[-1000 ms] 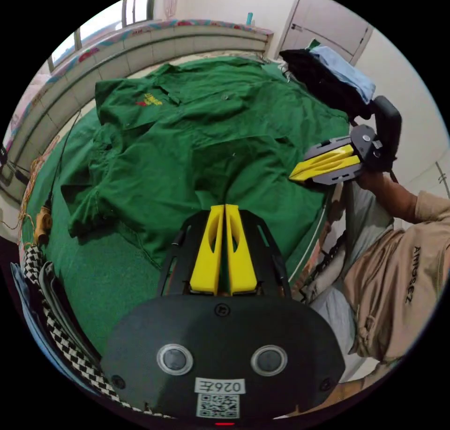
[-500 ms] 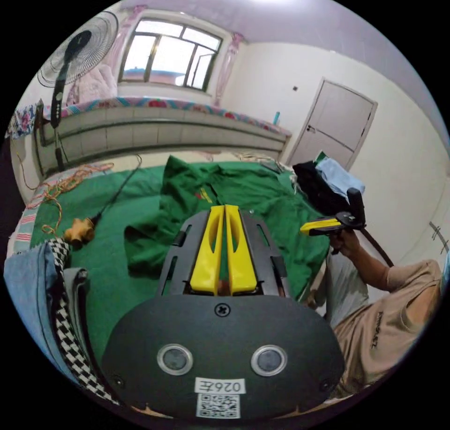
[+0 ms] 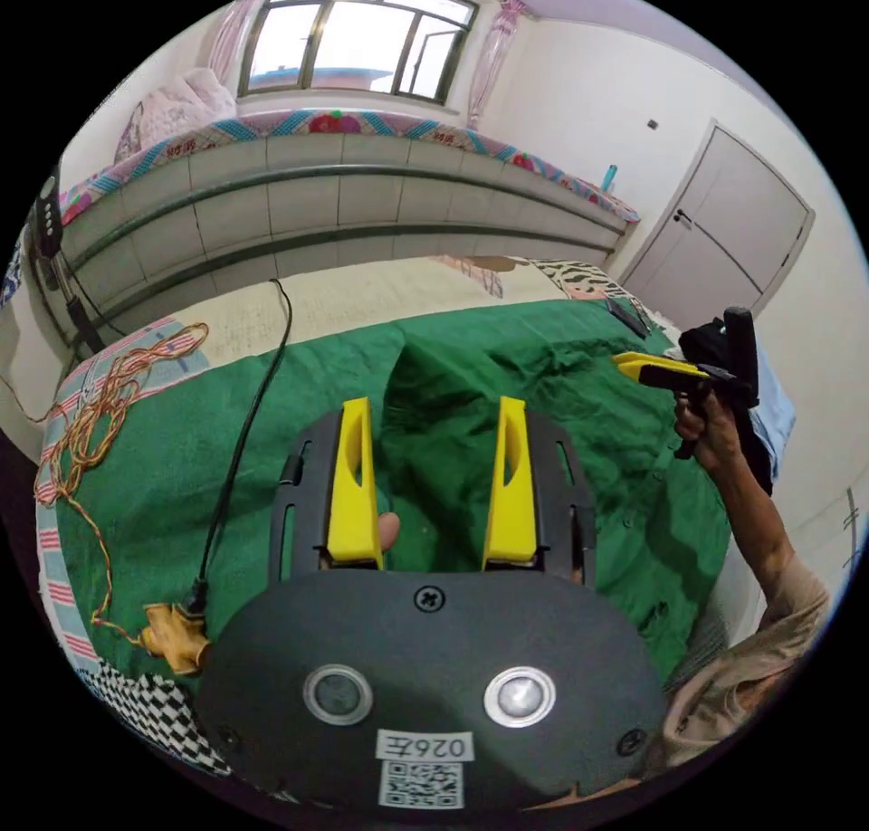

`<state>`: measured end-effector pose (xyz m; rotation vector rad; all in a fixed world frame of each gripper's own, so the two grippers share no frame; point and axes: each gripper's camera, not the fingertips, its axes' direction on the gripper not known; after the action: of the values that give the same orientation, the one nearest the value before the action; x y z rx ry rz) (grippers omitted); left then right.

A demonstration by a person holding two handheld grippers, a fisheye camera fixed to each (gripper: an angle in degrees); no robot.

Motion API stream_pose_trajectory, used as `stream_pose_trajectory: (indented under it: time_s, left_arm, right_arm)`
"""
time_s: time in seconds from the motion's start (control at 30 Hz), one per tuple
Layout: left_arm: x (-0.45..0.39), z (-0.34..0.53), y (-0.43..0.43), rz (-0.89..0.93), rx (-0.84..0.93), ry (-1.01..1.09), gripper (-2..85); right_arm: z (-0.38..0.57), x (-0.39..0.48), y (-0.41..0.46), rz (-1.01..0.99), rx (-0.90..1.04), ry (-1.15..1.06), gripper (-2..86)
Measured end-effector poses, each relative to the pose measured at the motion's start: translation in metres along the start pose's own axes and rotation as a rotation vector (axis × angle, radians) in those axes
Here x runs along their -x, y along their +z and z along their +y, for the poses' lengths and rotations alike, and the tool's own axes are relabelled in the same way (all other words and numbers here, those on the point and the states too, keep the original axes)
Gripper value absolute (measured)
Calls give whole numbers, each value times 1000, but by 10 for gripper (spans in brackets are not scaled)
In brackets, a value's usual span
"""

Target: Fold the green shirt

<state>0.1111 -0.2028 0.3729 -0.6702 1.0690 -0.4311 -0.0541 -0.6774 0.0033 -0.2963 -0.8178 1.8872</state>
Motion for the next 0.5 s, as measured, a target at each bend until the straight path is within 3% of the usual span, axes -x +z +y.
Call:
stream_pose_trajectory:
  time_s: [0.1,0.23,0.3,0.33,0.4,0.5]
  left_arm:
    - [23,-38,31,61,32,-31,167]
    - [59,-75,65,344,109,-106,103]
    - [65,-83,77,382,148,-120,52]
    - [62,-87,85,375,203,-91,7]
    - [48,-90,83,308,202,17,-1]
    - [-2,-75,32,121,-39,316,-3]
  right_arm:
    - [-65,-44,35,-67,2,74,81]
    - [-128,-91,92,-196,142,191,113]
    - [-146,-102,116,-241,247,222,100]
    - [-155,-106,124,-228,282,213,76]
    - [-166,-108,118,-178,270,147,30]
    - [-168,-99,69,-267,-3,-37,-3]
